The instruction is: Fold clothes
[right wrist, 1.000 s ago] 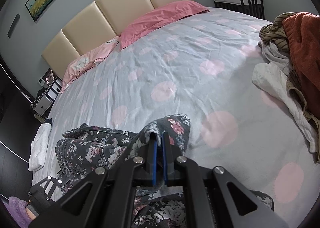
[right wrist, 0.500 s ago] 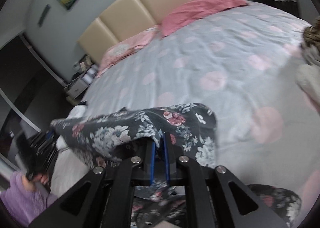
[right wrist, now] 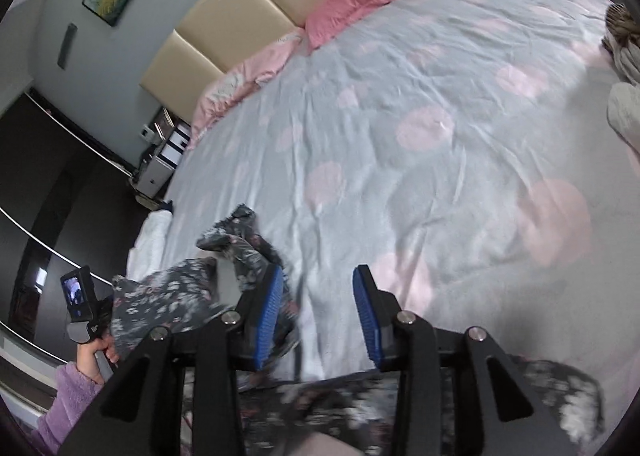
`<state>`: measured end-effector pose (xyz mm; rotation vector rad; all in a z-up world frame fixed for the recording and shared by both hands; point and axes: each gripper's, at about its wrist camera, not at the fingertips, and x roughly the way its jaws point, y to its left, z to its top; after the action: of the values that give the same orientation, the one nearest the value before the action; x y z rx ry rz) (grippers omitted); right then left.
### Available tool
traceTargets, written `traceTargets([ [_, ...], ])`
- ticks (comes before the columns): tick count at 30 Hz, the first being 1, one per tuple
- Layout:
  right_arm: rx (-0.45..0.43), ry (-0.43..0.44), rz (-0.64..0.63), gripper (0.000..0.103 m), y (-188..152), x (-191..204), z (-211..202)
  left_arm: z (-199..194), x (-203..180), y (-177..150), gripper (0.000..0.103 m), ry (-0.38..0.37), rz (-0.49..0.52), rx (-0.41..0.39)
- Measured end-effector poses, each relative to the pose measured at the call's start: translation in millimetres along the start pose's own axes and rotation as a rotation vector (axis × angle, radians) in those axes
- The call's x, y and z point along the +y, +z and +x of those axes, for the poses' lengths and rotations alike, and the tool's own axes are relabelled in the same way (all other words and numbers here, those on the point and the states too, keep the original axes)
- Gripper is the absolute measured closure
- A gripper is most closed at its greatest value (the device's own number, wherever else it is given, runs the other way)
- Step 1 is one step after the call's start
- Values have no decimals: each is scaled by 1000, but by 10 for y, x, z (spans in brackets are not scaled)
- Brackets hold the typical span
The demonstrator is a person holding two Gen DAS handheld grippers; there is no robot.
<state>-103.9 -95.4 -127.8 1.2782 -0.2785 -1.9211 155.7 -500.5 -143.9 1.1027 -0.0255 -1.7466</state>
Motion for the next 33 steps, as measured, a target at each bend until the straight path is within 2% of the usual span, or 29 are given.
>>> traceTargets([
  [2, 39, -20, -80, 66, 98, 146, 182, 41, -39, 7, 97, 8, 13, 0],
  [6, 99, 47, -193, 66, 172, 517, 502, 112, -99, 21, 97, 18, 35, 1],
  [8, 133, 77, -236, 66, 129, 662, 634, 133, -110, 27, 97, 16, 40, 1],
  [13, 193, 85, -301, 66, -10, 798, 867, 186, -136, 42, 97, 11, 54, 3],
  [15, 199, 77, -315, 70, -57, 817, 911, 207, -146, 49, 97, 9, 59, 3],
  [16, 203, 73, -322, 76, -80, 826, 932, 218, -151, 52, 97, 8, 62, 3],
  [17, 194, 44, -339, 86, -85, 836, 923, 228, -159, 57, 97, 8, 64, 4],
  [20, 155, 1, -340, 98, -72, 789, 858, 239, -196, 77, 97, 27, 71, 12],
  [24, 80, -37, -274, 101, -2, 633, 659, 194, -208, 65, 97, 57, 78, 12],
  [26, 24, -85, -235, 102, 53, 538, 544, 130, -155, 45, 97, 64, 55, 14],
  [29, -84, -147, -177, 102, 117, 391, 256, 13, -81, 19, 97, 75, 25, 3],
  [33, -229, -249, -164, 102, 119, 351, -139, -184, 2, -5, 97, 94, -3, -41],
])
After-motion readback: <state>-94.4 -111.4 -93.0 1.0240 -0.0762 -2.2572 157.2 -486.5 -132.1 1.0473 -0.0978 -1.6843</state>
